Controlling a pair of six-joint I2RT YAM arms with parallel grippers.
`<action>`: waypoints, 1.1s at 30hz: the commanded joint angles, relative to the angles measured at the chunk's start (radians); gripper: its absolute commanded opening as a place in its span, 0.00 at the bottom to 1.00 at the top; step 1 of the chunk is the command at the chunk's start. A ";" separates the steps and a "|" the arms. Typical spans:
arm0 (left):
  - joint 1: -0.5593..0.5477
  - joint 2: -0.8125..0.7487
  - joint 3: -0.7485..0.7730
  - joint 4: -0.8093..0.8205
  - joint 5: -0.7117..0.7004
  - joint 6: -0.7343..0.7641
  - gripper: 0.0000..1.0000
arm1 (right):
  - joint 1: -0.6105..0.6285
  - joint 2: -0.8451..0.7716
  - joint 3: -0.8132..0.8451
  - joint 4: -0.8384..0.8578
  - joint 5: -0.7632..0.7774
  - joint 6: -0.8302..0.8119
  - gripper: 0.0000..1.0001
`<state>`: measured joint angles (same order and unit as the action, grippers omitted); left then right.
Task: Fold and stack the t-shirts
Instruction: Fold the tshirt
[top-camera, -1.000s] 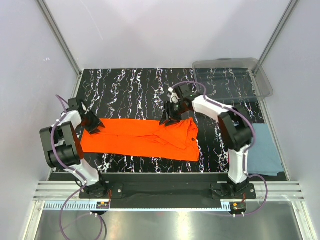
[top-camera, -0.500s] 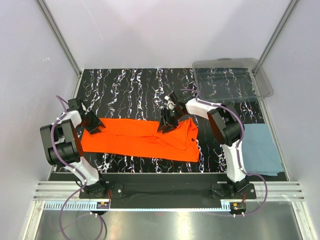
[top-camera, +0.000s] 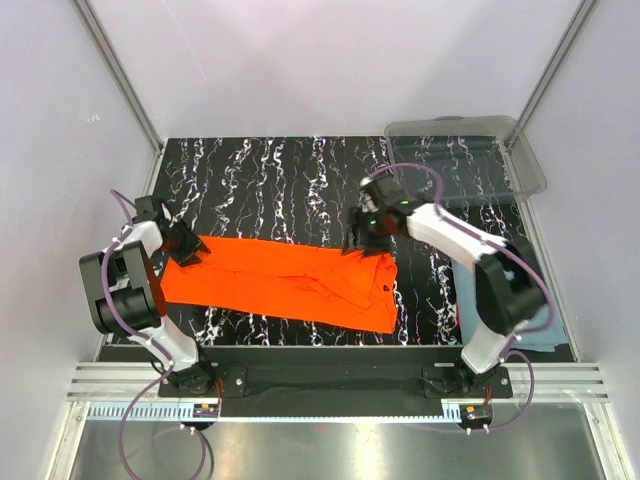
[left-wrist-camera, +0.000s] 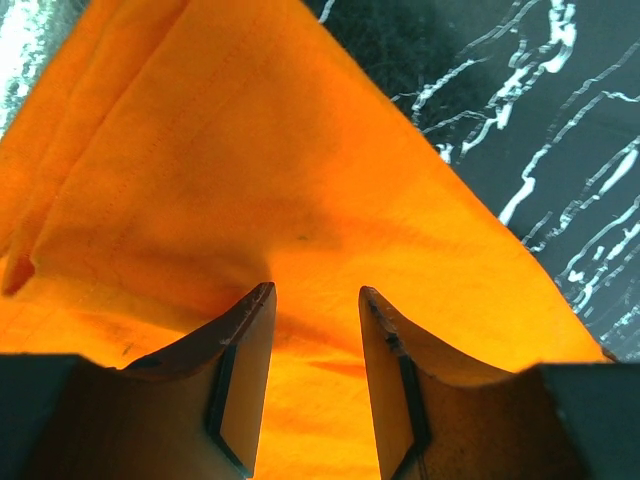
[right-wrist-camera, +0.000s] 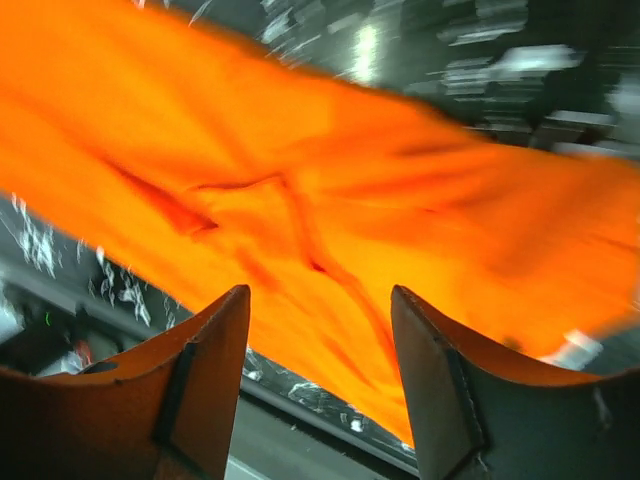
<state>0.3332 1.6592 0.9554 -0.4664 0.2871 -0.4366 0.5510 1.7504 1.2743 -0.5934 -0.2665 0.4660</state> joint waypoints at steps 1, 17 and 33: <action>0.006 -0.024 0.043 0.029 0.058 0.009 0.44 | -0.120 -0.113 -0.082 -0.034 0.193 0.066 0.65; 0.016 0.100 0.062 0.041 0.001 0.016 0.42 | -0.215 0.004 -0.162 0.156 0.101 0.122 0.50; 0.095 0.148 0.098 0.028 0.053 0.052 0.42 | -0.218 -0.036 -0.285 0.228 0.270 0.050 0.17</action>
<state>0.4095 1.7782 1.0355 -0.4541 0.3988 -0.4335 0.3344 1.7031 0.9695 -0.3912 -0.0624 0.5678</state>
